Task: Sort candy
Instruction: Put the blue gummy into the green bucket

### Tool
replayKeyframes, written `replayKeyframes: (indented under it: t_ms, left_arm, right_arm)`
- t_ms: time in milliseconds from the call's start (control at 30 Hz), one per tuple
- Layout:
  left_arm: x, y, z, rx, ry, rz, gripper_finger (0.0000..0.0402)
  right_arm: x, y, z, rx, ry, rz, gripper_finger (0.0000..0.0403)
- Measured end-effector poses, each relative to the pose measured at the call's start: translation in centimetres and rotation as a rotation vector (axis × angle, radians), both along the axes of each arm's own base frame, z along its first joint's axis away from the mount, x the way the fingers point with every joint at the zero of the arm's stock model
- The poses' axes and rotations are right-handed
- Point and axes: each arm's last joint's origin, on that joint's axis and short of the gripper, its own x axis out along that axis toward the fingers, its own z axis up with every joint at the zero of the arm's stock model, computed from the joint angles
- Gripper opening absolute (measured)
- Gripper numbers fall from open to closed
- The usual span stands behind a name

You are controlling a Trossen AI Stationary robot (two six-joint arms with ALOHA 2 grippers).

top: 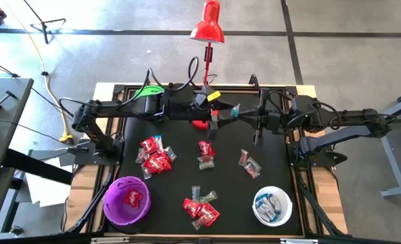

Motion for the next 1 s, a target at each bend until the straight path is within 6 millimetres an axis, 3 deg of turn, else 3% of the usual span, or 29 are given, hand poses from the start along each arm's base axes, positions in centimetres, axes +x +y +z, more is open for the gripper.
replayKeyframes:
  t_ms: [600,800,1000]
  left_arm:
    - [-0.1,-0.2,0.8,0.054,-0.068,-0.057,0.0212]
    - [-0.1,-0.2,0.7,0.038,-0.065,-0.056,0.0173]
    - [-0.1,-0.2,0.7,0.038,-0.063,-0.058,0.0099]
  right_arm:
    - [0.0,0.9,0.0,0.009,-0.003,0.049,0.0]
    - [0.0,0.9,0.0,0.0,-0.004,0.023,0.0]
    - [0.0,0.8,0.0,-0.006,-0.004,0.005,0.0]
